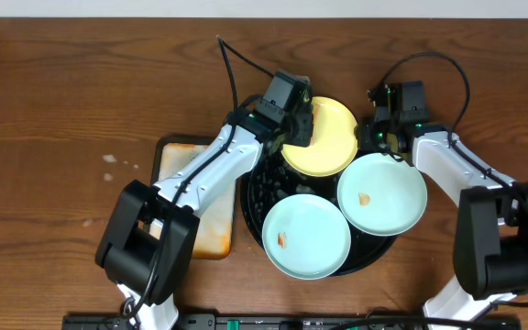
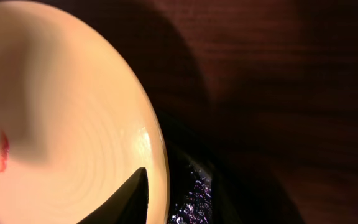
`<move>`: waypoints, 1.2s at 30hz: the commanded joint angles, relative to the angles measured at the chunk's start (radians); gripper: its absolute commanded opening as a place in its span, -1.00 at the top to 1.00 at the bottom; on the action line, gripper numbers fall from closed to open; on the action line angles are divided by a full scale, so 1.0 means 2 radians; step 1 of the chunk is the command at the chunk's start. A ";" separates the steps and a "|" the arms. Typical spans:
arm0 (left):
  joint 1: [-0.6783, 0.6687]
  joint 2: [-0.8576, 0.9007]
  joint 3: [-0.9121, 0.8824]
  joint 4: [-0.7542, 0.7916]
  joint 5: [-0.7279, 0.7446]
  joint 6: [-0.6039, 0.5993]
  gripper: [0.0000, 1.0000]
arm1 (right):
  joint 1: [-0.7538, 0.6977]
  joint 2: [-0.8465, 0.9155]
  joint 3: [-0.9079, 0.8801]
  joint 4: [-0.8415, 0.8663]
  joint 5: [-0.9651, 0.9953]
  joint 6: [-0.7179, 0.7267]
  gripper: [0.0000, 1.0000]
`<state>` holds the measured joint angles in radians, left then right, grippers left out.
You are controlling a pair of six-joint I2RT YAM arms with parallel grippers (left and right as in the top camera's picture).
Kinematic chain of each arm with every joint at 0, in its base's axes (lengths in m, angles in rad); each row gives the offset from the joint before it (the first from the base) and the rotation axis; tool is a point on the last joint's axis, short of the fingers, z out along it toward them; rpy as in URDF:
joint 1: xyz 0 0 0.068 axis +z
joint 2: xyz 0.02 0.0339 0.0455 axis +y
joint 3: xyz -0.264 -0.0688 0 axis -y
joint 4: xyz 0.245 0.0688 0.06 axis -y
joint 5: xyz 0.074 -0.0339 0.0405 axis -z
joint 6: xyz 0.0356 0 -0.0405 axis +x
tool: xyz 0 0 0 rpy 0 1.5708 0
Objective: Clean dirty plates on tray and stack at the side
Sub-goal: 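Grasp the yellow plate rim with the right gripper, then scrub the yellow plate with the sponge held in the left gripper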
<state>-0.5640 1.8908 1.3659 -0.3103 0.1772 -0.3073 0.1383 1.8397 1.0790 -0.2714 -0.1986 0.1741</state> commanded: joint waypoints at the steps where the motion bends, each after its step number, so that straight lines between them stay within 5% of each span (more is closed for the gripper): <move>1: 0.001 -0.003 0.010 0.004 -0.006 -0.005 0.85 | -0.003 0.013 0.007 0.002 -0.010 0.001 0.38; 18: -0.009 0.000 0.010 0.003 -0.006 -0.004 0.85 | 0.003 0.036 0.007 0.014 -0.021 0.002 0.72; 36: -0.021 0.084 0.010 0.012 -0.018 0.020 0.85 | 0.004 0.036 0.007 0.012 -0.021 0.002 0.78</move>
<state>-0.6098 2.0369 1.3678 -0.2844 0.1768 -0.3080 0.1410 1.9041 1.0847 -0.2420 -0.2562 0.1783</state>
